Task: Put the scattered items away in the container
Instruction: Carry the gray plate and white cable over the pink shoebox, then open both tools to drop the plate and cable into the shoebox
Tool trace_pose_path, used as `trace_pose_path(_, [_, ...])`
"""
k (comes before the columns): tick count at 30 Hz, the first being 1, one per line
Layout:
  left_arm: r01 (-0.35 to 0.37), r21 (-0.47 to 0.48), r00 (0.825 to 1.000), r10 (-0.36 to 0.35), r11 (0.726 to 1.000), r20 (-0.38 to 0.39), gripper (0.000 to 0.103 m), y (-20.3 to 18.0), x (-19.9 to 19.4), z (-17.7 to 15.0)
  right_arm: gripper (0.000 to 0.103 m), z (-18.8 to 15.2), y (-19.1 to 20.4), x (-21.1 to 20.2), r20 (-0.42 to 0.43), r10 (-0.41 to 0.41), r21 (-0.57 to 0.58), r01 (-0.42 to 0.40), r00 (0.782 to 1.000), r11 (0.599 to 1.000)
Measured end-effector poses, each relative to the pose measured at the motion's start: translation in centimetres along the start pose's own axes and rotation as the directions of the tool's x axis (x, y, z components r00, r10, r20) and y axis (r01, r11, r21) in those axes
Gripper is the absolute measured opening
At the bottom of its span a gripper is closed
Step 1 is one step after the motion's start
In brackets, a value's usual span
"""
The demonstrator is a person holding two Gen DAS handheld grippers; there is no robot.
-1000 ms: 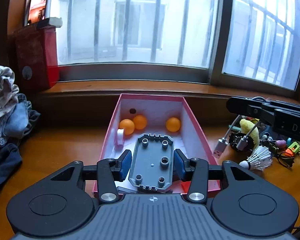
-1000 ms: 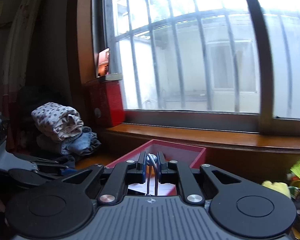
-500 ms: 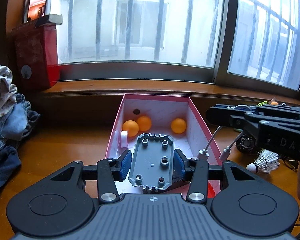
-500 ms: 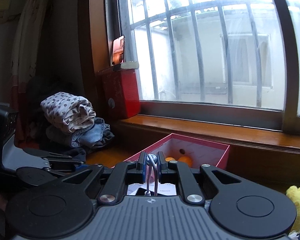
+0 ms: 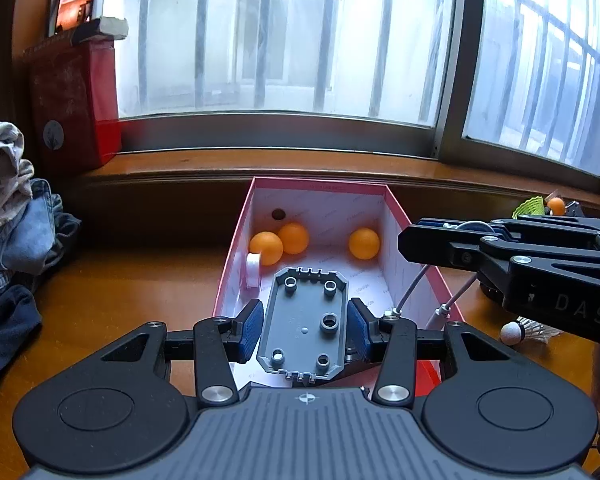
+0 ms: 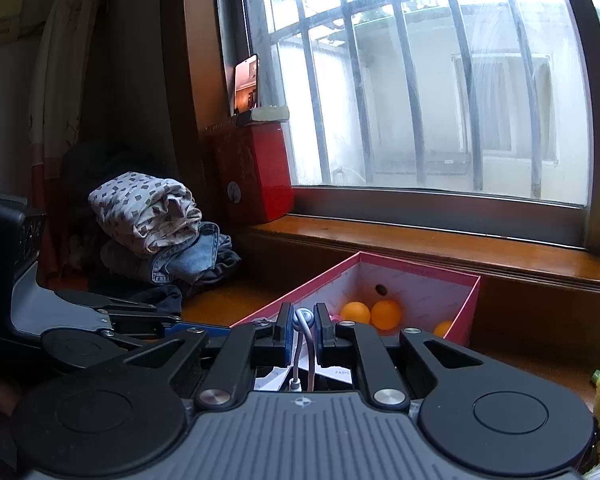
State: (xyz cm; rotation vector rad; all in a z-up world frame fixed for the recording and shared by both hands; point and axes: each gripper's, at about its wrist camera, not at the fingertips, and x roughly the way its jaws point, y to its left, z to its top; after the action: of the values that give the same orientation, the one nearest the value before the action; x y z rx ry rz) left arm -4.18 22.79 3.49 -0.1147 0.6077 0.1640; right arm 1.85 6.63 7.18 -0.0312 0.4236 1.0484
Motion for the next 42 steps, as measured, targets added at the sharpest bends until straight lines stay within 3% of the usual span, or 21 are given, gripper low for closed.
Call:
trace_pose_path(32, [-0.022, -0.007, 0.999, 0.022, 1.0, -0.024, 0.047, 0.1, 0.3, -0.5, 0.012, -0.7, 0.8, -0.4, -0.022, 0.015, -0.011, -0.016, 1.0, 1.0])
trace_pose_path(42, [-0.029, -0.011, 0.999, 0.029, 1.0, -0.019, 0.05, 0.2, 0.2, -0.4, 0.023, -0.9, 1.1, -0.6, -0.019, 0.012, -0.024, -0.013, 1.0, 1.0])
